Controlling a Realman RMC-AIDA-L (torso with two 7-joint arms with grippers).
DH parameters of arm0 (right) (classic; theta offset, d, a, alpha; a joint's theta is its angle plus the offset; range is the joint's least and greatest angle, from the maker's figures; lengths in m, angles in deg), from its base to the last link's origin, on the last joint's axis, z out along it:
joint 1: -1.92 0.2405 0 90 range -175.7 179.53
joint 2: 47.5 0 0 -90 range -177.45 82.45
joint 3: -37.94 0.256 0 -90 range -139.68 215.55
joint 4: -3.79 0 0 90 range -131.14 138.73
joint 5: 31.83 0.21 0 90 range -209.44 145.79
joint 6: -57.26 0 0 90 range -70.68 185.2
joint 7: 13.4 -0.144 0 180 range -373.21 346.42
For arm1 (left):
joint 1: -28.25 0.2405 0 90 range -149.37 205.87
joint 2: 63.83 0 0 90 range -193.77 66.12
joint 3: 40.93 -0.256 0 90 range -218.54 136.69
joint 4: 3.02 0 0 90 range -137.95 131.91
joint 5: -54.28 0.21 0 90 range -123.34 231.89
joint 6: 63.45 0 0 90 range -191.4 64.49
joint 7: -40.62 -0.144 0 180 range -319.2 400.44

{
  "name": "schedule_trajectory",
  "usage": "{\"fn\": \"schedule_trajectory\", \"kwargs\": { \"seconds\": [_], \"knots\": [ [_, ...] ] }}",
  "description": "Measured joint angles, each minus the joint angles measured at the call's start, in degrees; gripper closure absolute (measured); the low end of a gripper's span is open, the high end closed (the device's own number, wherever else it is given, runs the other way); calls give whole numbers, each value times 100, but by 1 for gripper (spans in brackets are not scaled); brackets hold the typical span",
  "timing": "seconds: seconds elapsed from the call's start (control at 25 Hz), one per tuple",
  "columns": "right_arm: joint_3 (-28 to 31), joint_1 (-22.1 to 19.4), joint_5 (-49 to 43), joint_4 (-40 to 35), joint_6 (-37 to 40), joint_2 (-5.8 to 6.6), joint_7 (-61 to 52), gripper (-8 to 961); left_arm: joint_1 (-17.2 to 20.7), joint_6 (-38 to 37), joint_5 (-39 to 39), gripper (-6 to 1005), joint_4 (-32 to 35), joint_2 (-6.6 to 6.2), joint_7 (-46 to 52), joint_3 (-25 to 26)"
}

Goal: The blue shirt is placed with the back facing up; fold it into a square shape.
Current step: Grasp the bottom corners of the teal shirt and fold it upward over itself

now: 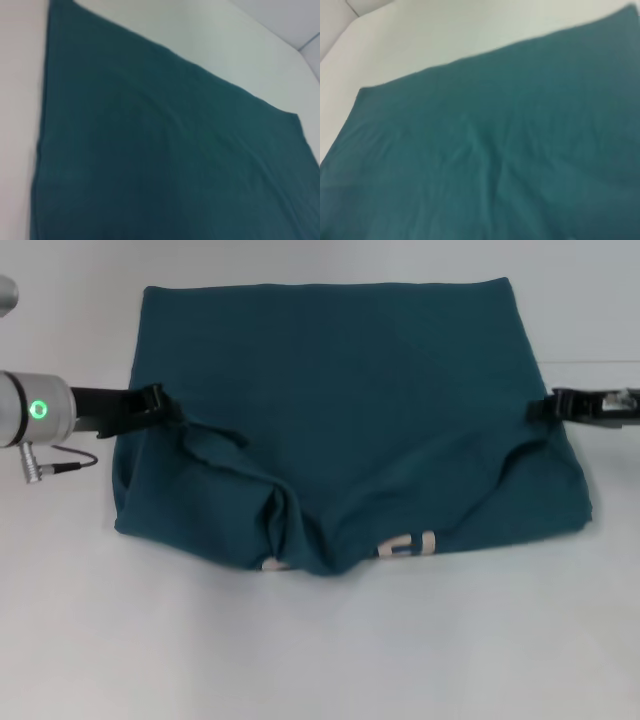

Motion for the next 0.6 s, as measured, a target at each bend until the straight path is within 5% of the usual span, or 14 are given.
{"fn": "schedule_trajectory", "kwargs": {
  "seconds": [0.36, 0.6],
  "knots": [
    [-589, 296, -40, 558, -1842, -66, -112, 924, -124, 1912, 28, 996, -212, 68, -56, -866],
    [-1171, 479, -72, 983, -2662, -70, -88, 923, -355, 2530, 143, 996, -573, 94, -411, -1188]
  ]
}}
